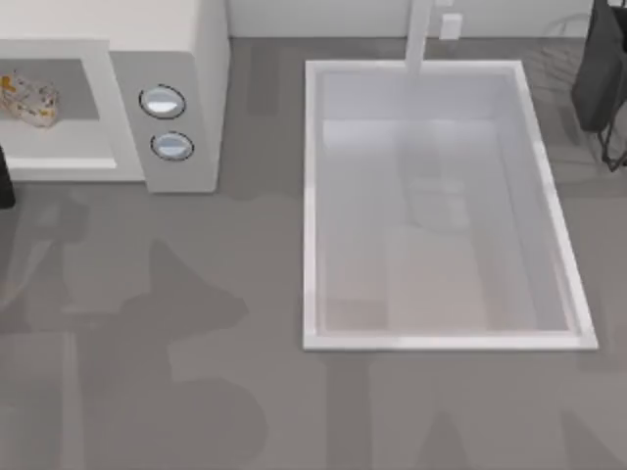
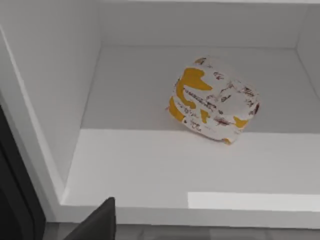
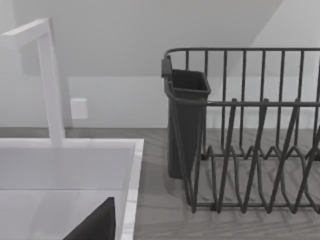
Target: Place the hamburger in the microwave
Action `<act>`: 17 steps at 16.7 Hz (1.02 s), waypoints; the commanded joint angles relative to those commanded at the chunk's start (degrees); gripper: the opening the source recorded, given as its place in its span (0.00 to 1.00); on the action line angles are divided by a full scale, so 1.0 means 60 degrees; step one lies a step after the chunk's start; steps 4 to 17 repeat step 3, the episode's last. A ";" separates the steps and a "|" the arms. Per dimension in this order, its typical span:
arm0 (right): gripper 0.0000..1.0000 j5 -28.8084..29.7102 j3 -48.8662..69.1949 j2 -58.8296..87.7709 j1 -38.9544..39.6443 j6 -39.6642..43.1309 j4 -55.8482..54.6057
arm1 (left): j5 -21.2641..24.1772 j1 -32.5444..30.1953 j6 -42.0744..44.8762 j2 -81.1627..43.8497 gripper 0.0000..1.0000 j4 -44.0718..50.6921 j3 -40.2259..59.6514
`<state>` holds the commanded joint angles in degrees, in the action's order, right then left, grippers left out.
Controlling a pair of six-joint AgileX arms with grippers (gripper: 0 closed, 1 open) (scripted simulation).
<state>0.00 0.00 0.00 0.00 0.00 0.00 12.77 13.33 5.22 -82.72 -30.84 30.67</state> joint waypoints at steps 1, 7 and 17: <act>1.00 0.0000 0.0000 0.0000 0.0000 0.0000 0.0000 | -0.0001 0.0004 0.0000 0.0203 1.00 0.0205 0.0080; 1.00 0.0000 0.0000 0.0000 0.0000 0.0000 0.0000 | -0.0002 0.0006 -0.0001 0.0318 1.00 0.0322 0.0130; 1.00 0.0000 0.0000 0.0000 0.0000 0.0000 0.0000 | -0.0002 0.0006 -0.0001 0.0318 1.00 0.0322 0.0130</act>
